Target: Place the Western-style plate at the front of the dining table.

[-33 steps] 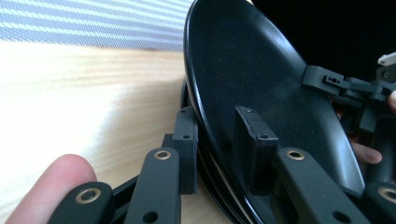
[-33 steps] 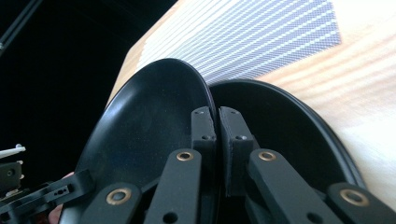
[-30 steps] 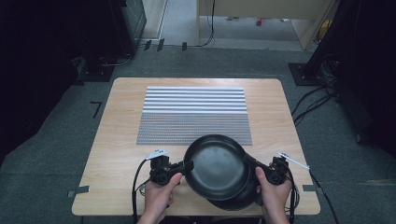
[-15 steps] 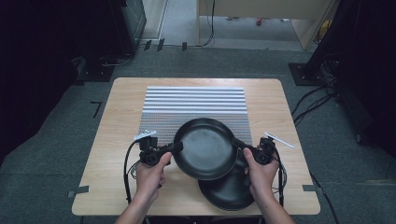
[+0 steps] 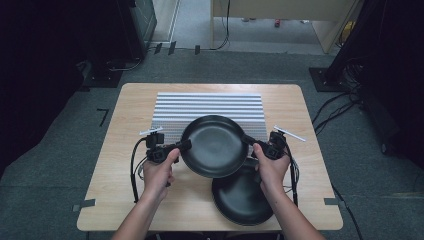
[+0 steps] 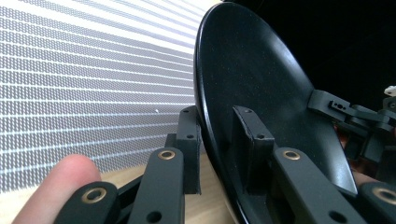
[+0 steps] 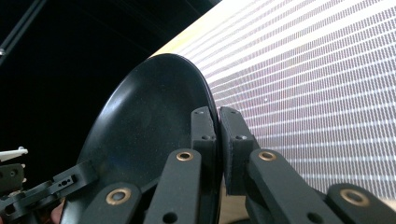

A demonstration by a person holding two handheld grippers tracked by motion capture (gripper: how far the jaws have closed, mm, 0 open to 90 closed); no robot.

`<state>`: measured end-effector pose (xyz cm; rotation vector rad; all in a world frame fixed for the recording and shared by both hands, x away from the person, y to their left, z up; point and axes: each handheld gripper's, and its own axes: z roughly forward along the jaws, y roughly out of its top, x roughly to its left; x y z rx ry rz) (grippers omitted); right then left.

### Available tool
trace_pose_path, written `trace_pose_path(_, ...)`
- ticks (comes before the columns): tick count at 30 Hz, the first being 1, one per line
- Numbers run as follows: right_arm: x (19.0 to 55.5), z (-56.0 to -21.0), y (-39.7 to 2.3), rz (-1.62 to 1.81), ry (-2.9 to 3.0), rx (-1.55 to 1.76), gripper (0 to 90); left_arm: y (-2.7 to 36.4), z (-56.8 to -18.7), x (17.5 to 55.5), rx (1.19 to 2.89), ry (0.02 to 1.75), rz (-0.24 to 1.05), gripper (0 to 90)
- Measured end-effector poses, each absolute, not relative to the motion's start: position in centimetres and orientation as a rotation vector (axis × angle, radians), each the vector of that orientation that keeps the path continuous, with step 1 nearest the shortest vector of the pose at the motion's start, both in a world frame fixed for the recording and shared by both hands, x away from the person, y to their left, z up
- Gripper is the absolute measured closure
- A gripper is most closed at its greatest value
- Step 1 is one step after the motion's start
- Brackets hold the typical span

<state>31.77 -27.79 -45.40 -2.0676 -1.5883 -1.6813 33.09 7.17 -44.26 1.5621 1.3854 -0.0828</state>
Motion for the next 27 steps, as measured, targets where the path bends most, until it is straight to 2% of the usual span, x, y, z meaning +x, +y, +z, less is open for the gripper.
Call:
trace_pose_path(19, 38.0, -47.9, -26.7, -1.569, -1.618, -2.138, 85.6, 7.8, -48.4, 39.1, 1.476, 1.514, -0.177, 74.6)
trace_pose_path(27, 39.8, -49.1, -26.2, -1.523, -1.594, -2.157, 85.5, 8.0, -49.0, 40.9, 1.49, 1.543, -0.162, 74.3)
